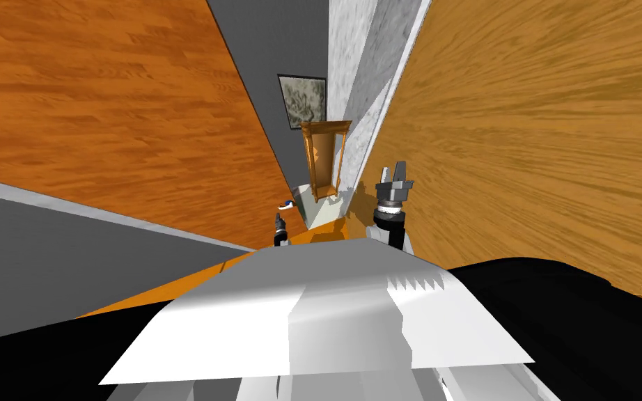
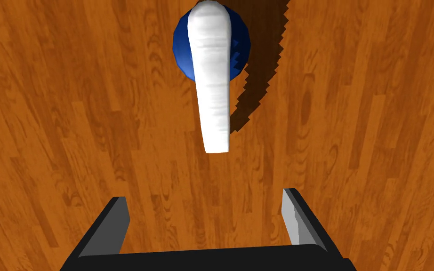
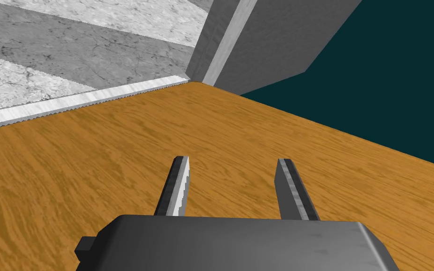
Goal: Pull the door open
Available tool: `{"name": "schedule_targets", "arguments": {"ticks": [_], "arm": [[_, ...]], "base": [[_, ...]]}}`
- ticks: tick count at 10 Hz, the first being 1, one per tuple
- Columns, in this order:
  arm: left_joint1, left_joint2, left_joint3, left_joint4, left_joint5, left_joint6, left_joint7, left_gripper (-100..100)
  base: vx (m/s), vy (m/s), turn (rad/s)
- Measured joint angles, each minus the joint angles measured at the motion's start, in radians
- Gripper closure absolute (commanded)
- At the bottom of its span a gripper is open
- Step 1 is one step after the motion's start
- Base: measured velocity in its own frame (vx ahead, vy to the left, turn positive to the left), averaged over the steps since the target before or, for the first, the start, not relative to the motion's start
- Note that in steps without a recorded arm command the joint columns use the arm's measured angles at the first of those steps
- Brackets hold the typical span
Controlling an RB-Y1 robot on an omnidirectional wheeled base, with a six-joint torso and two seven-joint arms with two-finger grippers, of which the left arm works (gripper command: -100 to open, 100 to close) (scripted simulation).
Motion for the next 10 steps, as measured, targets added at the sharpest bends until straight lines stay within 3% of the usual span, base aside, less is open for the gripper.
{"name": "schedule_targets", "arguments": {"ticks": [6,7,10], "arm": [[0.002,0.003,-0.001,0.01,0.0,-0.004,0.017,-100],[0.002,0.003,-0.001,0.011,0.0,-0.004,0.018,100],[0.0,0.004,-0.001,0.01,-0.001,-0.003,0.017,100]], "base": [[0.178,-0.015,-0.012],[-0.012,0.004,0.001],[-0.024,0.01,-0.009]]}}
